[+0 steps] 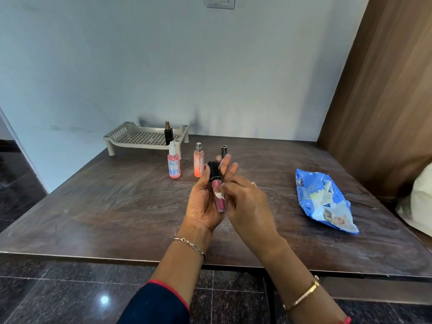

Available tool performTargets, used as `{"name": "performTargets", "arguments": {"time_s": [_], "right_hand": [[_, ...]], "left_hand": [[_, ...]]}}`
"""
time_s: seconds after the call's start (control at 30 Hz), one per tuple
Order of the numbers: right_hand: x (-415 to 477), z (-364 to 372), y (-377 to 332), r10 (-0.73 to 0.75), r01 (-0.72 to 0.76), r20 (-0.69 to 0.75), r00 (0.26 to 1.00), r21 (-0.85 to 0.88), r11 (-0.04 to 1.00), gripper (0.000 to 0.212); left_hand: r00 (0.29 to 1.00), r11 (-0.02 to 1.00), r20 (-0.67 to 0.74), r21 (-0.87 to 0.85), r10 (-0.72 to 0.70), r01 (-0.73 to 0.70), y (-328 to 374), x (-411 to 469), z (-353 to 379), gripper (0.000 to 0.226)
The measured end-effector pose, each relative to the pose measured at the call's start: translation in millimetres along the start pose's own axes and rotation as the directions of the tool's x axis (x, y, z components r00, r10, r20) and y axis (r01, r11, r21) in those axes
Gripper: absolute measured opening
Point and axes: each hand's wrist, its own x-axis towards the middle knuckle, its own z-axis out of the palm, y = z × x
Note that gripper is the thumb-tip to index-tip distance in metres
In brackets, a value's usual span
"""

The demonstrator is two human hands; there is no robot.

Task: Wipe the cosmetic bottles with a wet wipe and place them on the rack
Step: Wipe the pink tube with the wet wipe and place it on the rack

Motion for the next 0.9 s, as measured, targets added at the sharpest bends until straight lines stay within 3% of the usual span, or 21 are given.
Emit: {"name": "performTargets", "arguments": {"time_s": [0.13, 0.4, 0.53, 0.63, 0.77, 0.87, 0.9], "right_hand": [[31, 5, 3, 0.009, -0.01, -0.029, 1.0, -0.03, 1.0, 0.018], [23, 18, 9, -0.059, 0.063, 0.054, 0.997, -0.085, 0.994, 0.017], [21, 18, 7, 0.031, -0.031, -0.023, 0.999, -0.02, 0.999, 0.015], [15, 19, 3, 0.078, -0.077, -0.034, 0.996, 0.045, 0.996, 0.017], [-10, 19, 1, 0.063, -0.063, 0.008, 0.998, 0.107, 0.992, 0.02], [-26, 21, 1, 0.067, -0.066, 0.001, 0.998, 0.147, 0.987, 0.024], [-29, 23, 2, 0.067, -0.067, -0.001, 0.998, 0.154, 0.986, 0.024]], "left_hand": [[0.999, 0.999, -0.021, 0.024, -0.044, 0.045, -4, -7, 0, 0.037], [0.999, 1.0, -0.029, -0.018, -0.016, 0.015, 2, -6, -10, 0.042], [0.998, 0.999, -0.066, -0.051, -0.003, 0.0, -3, -2, -17, 0.044], [1.0, 0.997, 0.002, -0.083, 0.005, -0.004, -4, 0, -19, 0.038], [0.995, 0.997, 0.083, -0.048, 0.059, -0.056, 7, 0, -23, 0.071], [0.995, 0.998, 0.086, -0.046, 0.047, -0.043, 7, 1, -24, 0.033], [0.996, 0.998, 0.074, -0.046, 0.051, -0.048, 6, 0, -23, 0.037]]}}
